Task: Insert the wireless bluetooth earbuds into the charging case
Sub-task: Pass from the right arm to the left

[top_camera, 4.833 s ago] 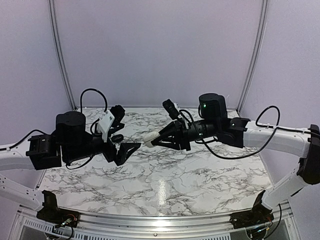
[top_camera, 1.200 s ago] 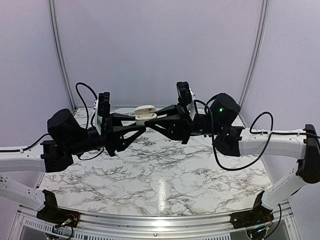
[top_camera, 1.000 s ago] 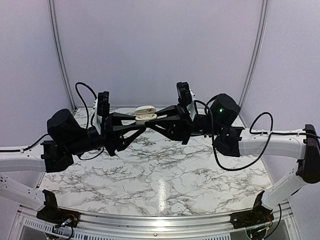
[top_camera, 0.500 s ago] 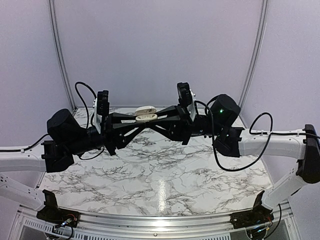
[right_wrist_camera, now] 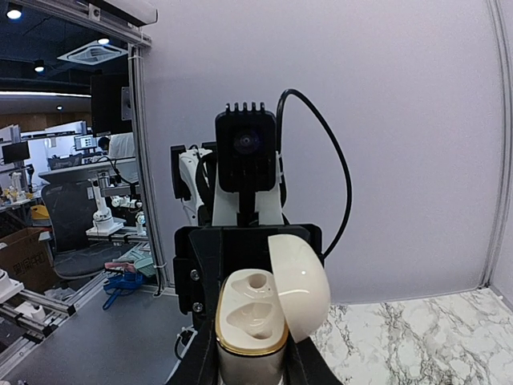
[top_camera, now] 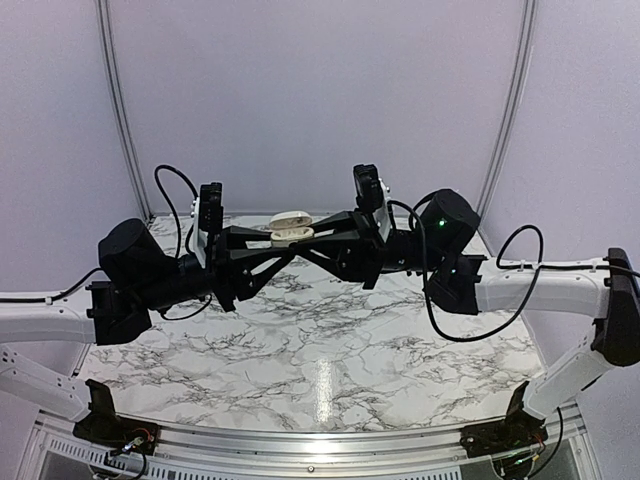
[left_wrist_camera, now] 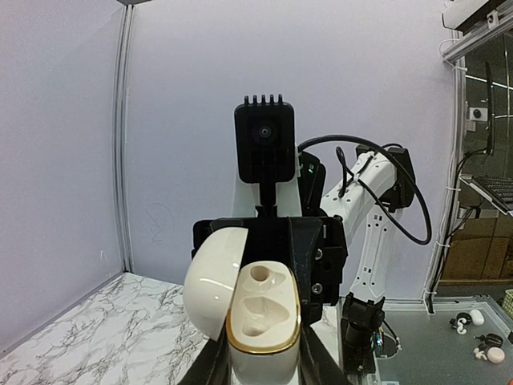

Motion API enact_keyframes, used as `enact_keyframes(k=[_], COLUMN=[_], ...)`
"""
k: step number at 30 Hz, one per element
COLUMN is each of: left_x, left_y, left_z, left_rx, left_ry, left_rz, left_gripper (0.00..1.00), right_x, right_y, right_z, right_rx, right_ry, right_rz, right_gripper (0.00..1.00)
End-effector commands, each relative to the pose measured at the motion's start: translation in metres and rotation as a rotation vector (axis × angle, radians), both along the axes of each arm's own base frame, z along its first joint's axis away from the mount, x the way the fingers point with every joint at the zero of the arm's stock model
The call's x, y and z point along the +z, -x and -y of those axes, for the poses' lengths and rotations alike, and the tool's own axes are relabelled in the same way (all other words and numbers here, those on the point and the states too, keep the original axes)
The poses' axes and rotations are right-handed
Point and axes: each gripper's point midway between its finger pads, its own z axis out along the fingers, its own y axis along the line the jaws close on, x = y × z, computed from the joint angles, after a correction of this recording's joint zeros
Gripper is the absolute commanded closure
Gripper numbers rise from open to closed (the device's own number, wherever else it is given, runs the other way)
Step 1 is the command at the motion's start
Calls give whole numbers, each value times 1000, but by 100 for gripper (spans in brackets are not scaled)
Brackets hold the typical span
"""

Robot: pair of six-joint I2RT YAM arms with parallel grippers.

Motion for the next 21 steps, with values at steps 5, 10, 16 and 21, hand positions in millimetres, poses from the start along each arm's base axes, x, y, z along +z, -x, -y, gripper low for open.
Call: enact_keyframes(k=[5, 10, 16, 21], left_x=[12, 8, -21, -44], left_y=[0, 3, 10, 12], left_z=[-5, -9, -12, -16], left_rx=[20, 21, 12, 16], left_ry=[39, 32, -99, -194], left_rz=[27, 38, 84, 88], left_gripper=[79, 87, 93, 97], right_x=[3, -1, -11, -24], right_y=[5, 4, -8, -15], right_z=[-1, -1, 8, 9], right_rx=[14, 8, -12, -46], right_ry=[-16, 9, 68, 141], right_rz=[2, -7, -61, -86], right_gripper=[100, 82, 37, 31])
